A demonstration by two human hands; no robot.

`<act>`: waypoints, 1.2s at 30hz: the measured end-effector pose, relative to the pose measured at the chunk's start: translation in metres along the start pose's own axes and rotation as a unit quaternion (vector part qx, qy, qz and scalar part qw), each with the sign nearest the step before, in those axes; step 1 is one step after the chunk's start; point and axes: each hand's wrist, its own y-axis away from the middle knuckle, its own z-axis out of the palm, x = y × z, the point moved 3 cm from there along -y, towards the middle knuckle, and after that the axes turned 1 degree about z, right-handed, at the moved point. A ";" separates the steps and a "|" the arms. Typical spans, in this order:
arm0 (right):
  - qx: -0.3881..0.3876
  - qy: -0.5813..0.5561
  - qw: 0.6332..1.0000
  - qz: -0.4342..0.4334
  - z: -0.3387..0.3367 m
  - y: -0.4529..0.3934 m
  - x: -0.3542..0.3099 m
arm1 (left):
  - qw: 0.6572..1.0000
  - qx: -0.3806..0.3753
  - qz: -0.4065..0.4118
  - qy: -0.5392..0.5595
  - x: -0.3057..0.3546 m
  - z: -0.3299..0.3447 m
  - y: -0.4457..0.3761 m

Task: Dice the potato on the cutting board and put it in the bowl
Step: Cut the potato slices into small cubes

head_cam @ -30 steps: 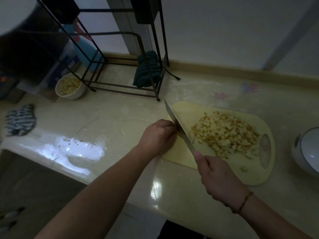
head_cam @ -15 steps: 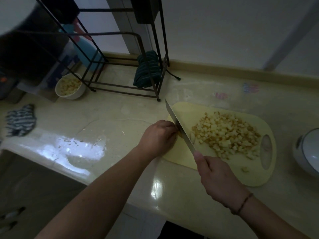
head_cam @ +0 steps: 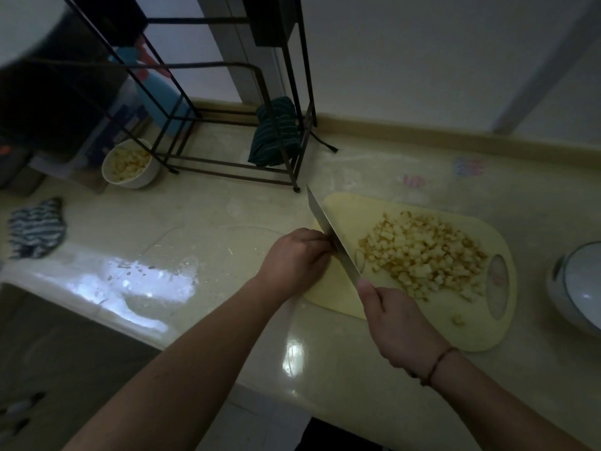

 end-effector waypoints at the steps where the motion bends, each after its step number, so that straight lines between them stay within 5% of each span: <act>1: -0.005 -0.004 1.000 0.006 0.001 -0.002 0.000 | 1.000 0.000 0.001 -0.001 0.000 0.000 0.000; 13: -0.028 -0.017 0.999 0.011 -0.001 0.002 0.014 | 0.998 0.033 -0.048 -0.010 0.000 0.007 0.002; 24: -0.030 -0.166 0.984 0.058 0.000 0.000 0.024 | 0.996 0.067 -0.060 -0.016 0.002 0.007 -0.020; 28: 0.010 -0.043 0.999 -0.023 -0.005 0.007 0.024 | 0.994 0.079 -0.070 -0.019 0.004 -0.006 -0.003; 33: 0.051 0.173 0.979 -0.090 -0.012 0.025 0.028 | 0.942 0.317 -0.112 -0.017 0.011 -0.048 0.035; 36: 0.067 0.347 0.928 -0.123 -0.012 0.029 0.029 | 0.966 0.259 -0.003 -0.022 0.026 -0.064 0.030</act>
